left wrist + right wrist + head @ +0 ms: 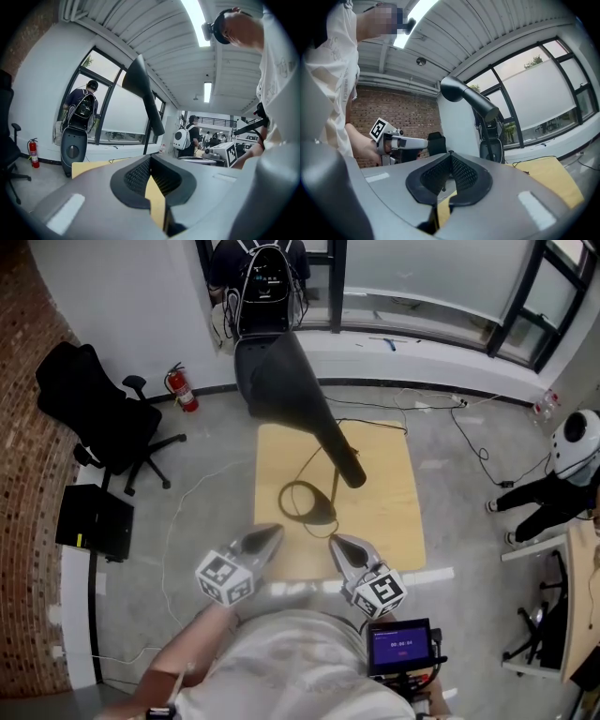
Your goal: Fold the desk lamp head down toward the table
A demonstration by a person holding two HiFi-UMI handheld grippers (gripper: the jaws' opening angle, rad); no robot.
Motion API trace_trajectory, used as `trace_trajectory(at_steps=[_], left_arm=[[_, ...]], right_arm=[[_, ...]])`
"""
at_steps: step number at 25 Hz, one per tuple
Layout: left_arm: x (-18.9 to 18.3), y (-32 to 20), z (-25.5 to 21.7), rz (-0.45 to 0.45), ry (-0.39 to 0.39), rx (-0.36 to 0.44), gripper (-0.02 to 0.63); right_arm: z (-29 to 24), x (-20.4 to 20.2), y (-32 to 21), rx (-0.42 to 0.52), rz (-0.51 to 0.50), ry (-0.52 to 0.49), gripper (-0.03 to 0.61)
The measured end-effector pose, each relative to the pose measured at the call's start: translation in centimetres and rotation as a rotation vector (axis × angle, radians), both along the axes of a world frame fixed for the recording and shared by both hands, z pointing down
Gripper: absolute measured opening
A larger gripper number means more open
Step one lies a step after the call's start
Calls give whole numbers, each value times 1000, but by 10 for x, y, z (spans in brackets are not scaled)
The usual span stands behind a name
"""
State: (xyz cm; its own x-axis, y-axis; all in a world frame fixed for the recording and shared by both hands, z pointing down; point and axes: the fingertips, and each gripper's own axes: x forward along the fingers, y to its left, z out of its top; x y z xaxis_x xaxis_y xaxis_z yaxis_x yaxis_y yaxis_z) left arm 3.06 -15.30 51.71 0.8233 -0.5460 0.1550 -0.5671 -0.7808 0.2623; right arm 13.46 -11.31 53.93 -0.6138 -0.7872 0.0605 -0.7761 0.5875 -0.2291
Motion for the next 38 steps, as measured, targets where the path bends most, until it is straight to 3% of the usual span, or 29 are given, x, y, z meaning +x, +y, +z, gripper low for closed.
trace_trajectory(at_steps=[11, 17, 21, 32, 38], left_arm=[[-7, -35, -12, -23, 15, 9, 0], [-18, -49, -23, 32, 72, 10, 0], [-35, -69, -22, 44, 32, -1, 0], [-18, -58, -50, 260, 11, 119, -3], [-18, -59, -62, 324, 3, 101, -2]], right_arm=[[-8, 5, -20, 6, 32, 13, 12], [-17, 4, -27, 16, 132, 17, 12], [-23, -6, -33, 24, 202, 14, 12], [-34, 3, -33, 20, 326, 89, 12], [-50, 13, -41, 44, 366, 119, 12]])
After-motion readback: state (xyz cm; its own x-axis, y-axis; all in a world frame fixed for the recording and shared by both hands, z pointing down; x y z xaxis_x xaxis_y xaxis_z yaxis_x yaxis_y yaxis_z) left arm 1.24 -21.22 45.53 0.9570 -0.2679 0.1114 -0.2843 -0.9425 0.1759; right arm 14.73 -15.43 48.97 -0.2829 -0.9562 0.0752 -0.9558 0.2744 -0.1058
